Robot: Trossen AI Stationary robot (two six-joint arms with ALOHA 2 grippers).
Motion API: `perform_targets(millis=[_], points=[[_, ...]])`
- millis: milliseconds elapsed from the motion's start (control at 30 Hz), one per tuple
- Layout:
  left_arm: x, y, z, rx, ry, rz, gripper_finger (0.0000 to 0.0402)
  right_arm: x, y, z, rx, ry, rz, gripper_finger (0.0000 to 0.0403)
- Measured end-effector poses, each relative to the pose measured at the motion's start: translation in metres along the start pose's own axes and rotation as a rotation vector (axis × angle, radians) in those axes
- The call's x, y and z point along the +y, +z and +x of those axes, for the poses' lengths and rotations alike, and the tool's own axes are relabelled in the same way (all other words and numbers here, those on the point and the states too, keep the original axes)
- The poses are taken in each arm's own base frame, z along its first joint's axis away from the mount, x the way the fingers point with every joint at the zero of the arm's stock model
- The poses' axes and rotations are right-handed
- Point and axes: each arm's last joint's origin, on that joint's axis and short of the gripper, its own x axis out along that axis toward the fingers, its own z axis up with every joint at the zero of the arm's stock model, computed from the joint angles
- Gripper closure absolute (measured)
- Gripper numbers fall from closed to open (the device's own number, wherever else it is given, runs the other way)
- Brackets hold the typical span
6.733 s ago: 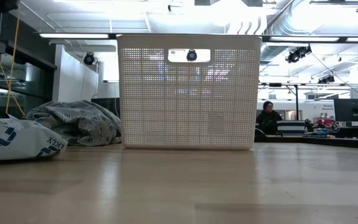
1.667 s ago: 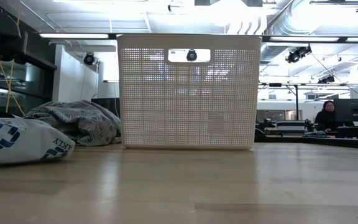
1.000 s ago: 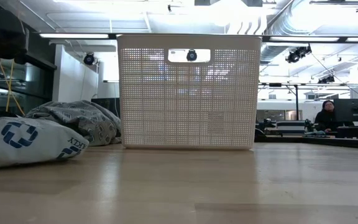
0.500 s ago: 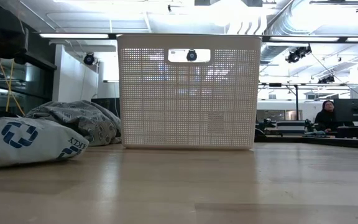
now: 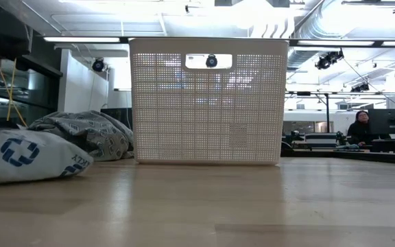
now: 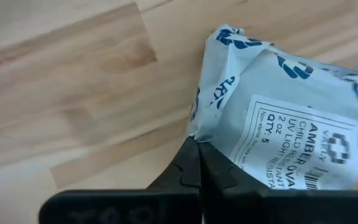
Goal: Pick & place medical supplies in basket/bin
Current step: Put the mailer bag into the white bin
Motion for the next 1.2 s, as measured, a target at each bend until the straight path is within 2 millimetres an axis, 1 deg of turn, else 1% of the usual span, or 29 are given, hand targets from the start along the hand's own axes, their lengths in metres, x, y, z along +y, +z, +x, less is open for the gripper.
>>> perform_targets(millis=[167, 400, 567, 700, 900, 1067, 1200], points=[[-0.005, 0.000, -0.008, 0.002, -0.009, 0.008, 0.0380, 0.000, 0.000, 0.000, -0.002, -0.008, -0.015, 0.0246], [-0.013, 0.001, -0.021, 0.009, -0.035, 0.011, 0.0380, -0.001, 0.000, 0.000, -0.002, -0.014, -0.026, 0.0240], [-0.019, 0.004, -0.035, 0.009, -0.041, 0.017, 0.0380, -0.002, 0.000, 0.000, 0.002, -0.064, -0.048, 0.0245], [-0.025, 0.007, -0.051, -0.014, -0.059, 0.037, 0.0380, -0.003, 0.000, -0.002, 0.004, -0.114, -0.062, 0.0249], [-0.030, 0.016, -0.080, -0.047, -0.043, 0.047, 0.0380, -0.006, 0.003, -0.015, -0.015, -0.189, -0.072, 0.0244], [-0.036, 0.024, -0.106, -0.066, -0.065, 0.064, 0.0380, -0.008, 0.005, -0.033, -0.033, -0.263, -0.092, 0.0249], [-0.039, 0.031, -0.126, -0.084, -0.094, 0.061, 0.0380, -0.012, 0.005, -0.051, -0.048, -0.340, -0.095, 0.0253]])
